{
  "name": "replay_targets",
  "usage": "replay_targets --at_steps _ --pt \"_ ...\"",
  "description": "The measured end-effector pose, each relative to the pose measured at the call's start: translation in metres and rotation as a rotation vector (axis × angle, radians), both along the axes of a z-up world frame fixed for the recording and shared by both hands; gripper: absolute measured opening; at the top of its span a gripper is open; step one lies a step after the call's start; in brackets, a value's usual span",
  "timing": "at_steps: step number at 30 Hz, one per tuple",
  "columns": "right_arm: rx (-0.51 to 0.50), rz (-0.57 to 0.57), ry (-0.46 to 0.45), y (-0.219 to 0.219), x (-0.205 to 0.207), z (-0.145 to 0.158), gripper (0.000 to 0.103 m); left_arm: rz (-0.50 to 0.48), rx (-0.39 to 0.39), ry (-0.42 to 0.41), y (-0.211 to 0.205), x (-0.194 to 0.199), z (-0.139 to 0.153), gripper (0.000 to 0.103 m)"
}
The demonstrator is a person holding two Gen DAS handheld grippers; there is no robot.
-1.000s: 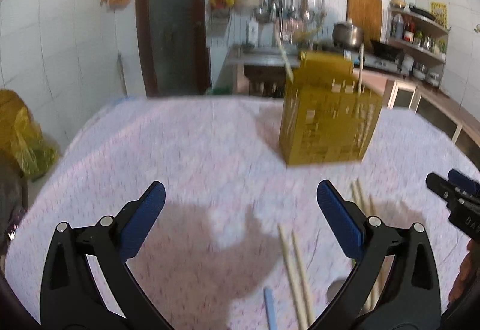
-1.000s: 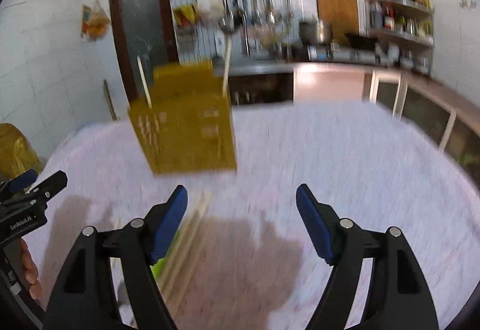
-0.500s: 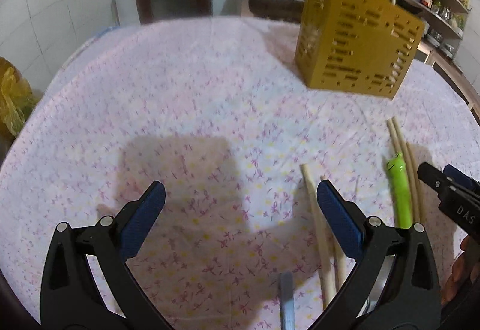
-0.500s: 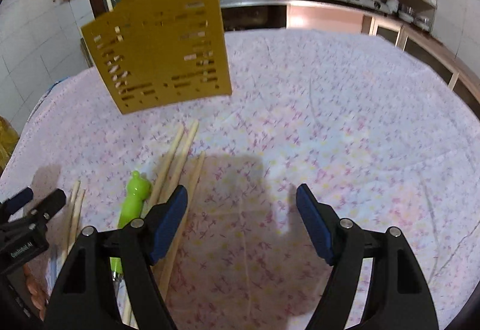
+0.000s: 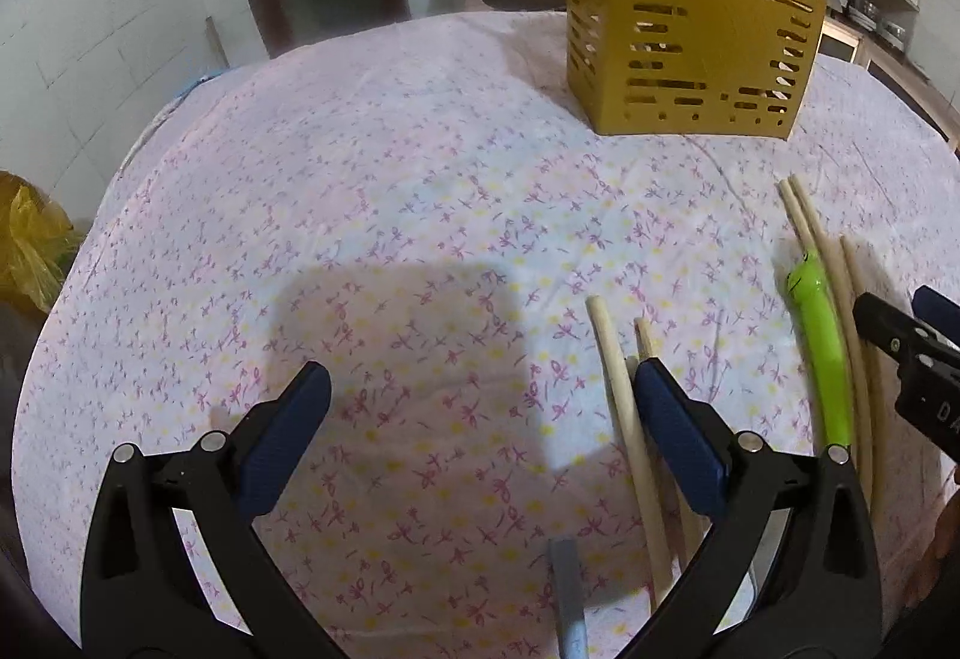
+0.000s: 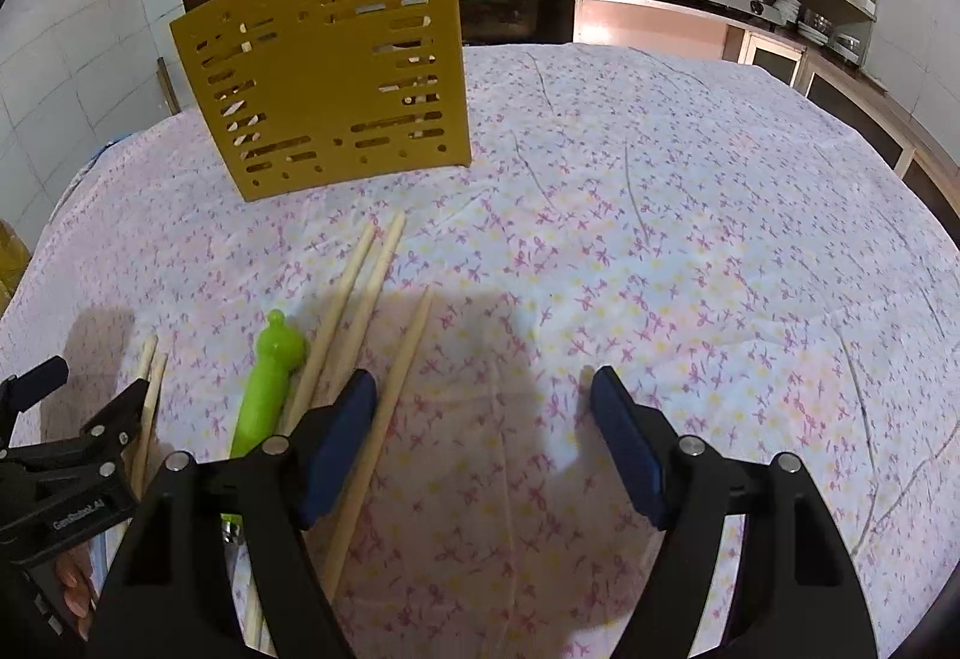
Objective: Organize utensils
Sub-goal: 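Move the right tool down to a chopstick and close on it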
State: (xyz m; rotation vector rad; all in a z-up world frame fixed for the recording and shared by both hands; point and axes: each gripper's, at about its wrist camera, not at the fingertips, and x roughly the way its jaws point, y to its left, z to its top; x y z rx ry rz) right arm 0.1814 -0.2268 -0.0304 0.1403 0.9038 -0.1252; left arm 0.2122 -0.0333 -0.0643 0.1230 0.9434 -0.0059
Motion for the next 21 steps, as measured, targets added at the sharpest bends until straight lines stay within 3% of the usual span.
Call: replay_targets --at_steps 4,21 --pt "-0.01 -0.018 0.004 0.0013 -0.0004 0.0007 0.073 0.013 -0.06 0.021 0.0069 0.0079 -0.0024 0.099" --pt "-0.02 -0.042 0.008 0.001 0.0067 0.0038 0.052 0.023 -0.09 0.007 0.0056 0.0056 -0.0037 0.097"
